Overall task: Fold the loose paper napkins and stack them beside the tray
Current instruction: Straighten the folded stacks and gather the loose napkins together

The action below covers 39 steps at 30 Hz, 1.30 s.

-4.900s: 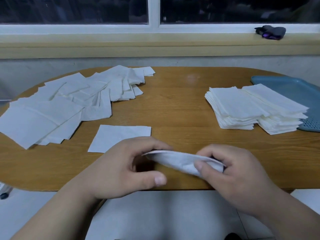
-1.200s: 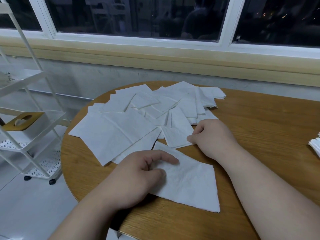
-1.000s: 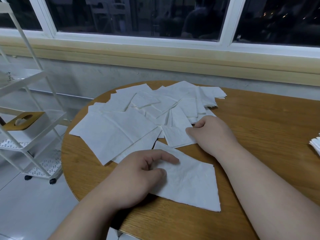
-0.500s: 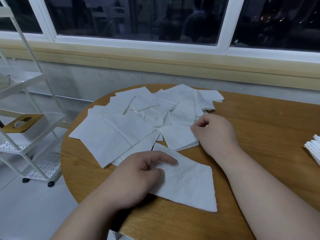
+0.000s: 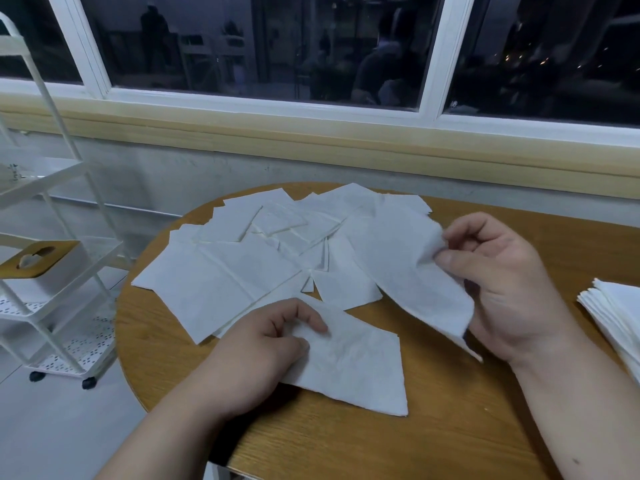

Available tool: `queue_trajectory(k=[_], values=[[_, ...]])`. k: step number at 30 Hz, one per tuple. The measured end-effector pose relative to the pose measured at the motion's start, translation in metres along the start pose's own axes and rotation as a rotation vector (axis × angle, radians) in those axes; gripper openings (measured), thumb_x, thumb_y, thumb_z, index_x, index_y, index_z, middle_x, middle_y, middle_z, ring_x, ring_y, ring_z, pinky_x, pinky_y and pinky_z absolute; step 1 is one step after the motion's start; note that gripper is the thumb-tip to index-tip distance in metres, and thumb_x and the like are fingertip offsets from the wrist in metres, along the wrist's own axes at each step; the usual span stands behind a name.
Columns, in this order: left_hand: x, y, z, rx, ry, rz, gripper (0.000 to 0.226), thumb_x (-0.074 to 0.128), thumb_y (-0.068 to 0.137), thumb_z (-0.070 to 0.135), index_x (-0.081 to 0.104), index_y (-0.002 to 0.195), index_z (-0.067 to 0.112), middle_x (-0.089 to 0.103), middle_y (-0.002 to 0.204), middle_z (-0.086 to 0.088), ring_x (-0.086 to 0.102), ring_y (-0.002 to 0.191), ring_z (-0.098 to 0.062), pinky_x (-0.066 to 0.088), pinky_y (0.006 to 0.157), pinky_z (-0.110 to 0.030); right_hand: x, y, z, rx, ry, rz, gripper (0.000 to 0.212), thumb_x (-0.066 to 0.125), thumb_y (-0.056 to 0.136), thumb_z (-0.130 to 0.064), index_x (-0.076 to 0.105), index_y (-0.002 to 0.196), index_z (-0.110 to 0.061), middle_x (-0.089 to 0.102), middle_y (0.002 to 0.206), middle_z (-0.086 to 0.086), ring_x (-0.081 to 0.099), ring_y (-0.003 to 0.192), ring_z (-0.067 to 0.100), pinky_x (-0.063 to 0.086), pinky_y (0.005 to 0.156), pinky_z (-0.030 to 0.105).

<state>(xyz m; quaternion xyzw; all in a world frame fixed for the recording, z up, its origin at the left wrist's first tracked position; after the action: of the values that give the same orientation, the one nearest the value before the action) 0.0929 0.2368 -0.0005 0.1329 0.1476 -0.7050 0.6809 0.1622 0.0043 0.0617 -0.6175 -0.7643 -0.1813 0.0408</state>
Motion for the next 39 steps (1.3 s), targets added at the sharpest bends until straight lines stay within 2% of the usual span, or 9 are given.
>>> queue_trajectory(k=[6,9,12,19,25,31,33,36,39], values=[[-0.001,0.003,-0.008,-0.074,-0.102,0.026,0.024,0.056,0.066,0.02,0.066,0.087,0.024,0.05,0.068,-0.008,0.043,0.06,-0.02,0.033,0.058,-0.033,-0.003,-0.013,0.026,0.196,-0.091,-0.305,0.031,0.063,0.066,0.01,0.074,0.072,-0.018,0.065,0.071,0.011,0.064,0.061,0.017,0.053,0.052,0.023],[-0.002,0.003,-0.005,-0.069,-0.064,0.047,0.022,0.055,0.065,0.019,0.066,0.082,0.026,0.044,0.059,0.0,0.038,0.051,-0.016,0.03,0.048,-0.026,-0.006,-0.013,0.014,0.145,-0.145,-0.306,0.033,0.062,0.068,0.009,0.075,0.076,-0.02,0.067,0.075,0.01,0.065,0.065,0.02,0.054,0.056,0.025],[0.001,0.002,0.002,-0.042,0.045,0.066,0.02,0.057,0.07,0.022,0.067,0.085,0.029,0.037,0.054,0.008,0.034,0.047,-0.011,0.03,0.047,-0.025,-0.015,-0.027,-0.004,-0.009,-0.501,-0.238,0.046,0.068,0.076,0.019,0.076,0.076,-0.026,0.069,0.074,-0.002,0.062,0.065,0.015,0.051,0.055,0.021],[0.022,-0.001,0.012,-0.044,0.302,0.068,0.035,0.056,0.086,0.011,0.068,0.093,0.044,0.051,0.055,0.008,0.043,0.049,-0.007,0.039,0.055,-0.029,-0.03,-0.087,-0.026,-0.196,-1.041,-0.261,0.063,0.065,0.078,0.014,0.07,0.09,-0.047,0.07,0.084,-0.028,0.067,0.084,-0.004,0.045,0.069,0.005],[0.032,-0.013,0.016,-0.056,0.385,0.12,0.037,0.053,0.089,0.011,0.074,0.085,0.041,0.066,0.065,0.003,0.047,0.047,-0.007,0.035,0.046,-0.019,-0.049,-0.135,-0.019,-0.176,-1.114,-0.359,0.047,0.061,0.074,-0.001,0.067,0.095,-0.042,0.068,0.087,-0.031,0.066,0.081,-0.008,0.043,0.067,0.002],[0.05,-0.025,0.026,0.045,0.538,0.125,0.021,0.055,0.091,0.034,0.065,0.106,0.045,0.049,0.13,0.012,0.051,0.11,0.002,0.041,0.088,-0.017,-0.068,-0.155,-0.016,-0.095,-1.079,-0.326,0.05,0.061,0.081,0.0,0.068,0.094,-0.048,0.07,0.087,-0.027,0.068,0.08,0.001,0.046,0.065,0.009],[0.054,-0.031,0.028,0.099,0.595,0.13,0.027,0.055,0.088,0.05,0.062,0.115,0.049,0.028,0.159,0.007,0.022,0.146,-0.013,0.028,0.115,-0.034,-0.073,-0.157,-0.016,-0.099,-1.08,-0.313,0.056,0.065,0.081,0.008,0.069,0.094,-0.046,0.069,0.084,-0.028,0.067,0.079,0.002,0.045,0.065,0.008],[0.061,-0.043,0.035,0.239,0.507,0.051,0.045,0.044,0.08,0.08,0.057,0.116,0.058,0.003,0.165,0.02,-0.012,0.149,0.005,0.013,0.119,-0.036,-0.073,-0.16,-0.018,-0.139,-1.077,-0.318,0.049,0.064,0.08,0.005,0.069,0.097,-0.041,0.065,0.081,-0.032,0.065,0.079,-0.004,0.041,0.066,0.003],[0.069,-0.053,0.045,0.424,0.469,-0.133,0.066,0.042,0.071,0.092,0.056,0.123,0.055,0.011,0.163,0.025,-0.007,0.151,0.0,0.016,0.115,-0.035,-0.074,-0.16,-0.018,-0.151,-1.063,-0.305,0.041,0.06,0.078,-0.002,0.071,0.093,-0.039,0.065,0.081,-0.033,0.065,0.079,-0.006,0.041,0.066,0.002]])
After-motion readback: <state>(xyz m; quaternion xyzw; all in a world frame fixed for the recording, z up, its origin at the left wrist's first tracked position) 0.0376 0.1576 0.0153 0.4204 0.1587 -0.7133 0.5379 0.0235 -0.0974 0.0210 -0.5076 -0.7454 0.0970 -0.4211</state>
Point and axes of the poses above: each hand's wrist, its own y-axis towards the middle knuckle, its own x-axis out of the palm, z = x × y, the point moved 3 cm from there along y, towards the middle knuckle
